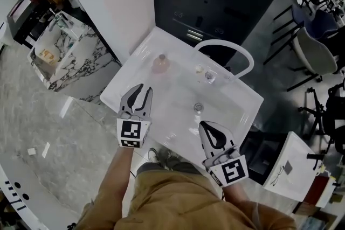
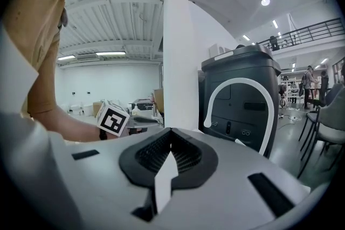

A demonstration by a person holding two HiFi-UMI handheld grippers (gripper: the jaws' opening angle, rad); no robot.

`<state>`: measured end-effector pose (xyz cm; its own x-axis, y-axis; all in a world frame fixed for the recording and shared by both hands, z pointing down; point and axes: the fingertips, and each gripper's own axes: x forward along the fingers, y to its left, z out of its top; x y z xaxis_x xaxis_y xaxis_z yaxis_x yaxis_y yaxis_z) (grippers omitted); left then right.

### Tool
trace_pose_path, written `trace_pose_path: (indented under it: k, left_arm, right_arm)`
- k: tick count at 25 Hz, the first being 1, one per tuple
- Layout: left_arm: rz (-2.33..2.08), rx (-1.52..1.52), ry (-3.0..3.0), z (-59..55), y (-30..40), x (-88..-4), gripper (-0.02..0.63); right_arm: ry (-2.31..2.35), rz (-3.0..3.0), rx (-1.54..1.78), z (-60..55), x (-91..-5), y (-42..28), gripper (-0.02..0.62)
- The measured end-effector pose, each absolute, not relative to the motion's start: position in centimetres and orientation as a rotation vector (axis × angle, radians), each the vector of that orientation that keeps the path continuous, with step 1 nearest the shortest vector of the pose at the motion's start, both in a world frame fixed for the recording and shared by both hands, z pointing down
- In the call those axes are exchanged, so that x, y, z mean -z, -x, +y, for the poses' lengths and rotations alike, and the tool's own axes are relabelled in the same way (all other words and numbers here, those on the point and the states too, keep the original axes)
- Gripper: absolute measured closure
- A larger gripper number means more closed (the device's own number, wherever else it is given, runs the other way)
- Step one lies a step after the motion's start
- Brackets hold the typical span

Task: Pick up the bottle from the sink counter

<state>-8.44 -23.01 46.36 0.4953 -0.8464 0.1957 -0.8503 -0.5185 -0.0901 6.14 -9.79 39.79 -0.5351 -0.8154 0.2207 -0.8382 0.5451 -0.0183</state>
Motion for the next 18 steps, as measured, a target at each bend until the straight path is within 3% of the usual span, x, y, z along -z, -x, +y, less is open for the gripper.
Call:
trace_pose_path:
  k: [18]
  left_arm:
    - [-1.489, -0.365, -2.641, -30.4, 6.3, -51.6, 0.492]
  right_arm:
    - [-1.351, -2.582, -0.269, -13.1, -42.9, -5.6, 0.591]
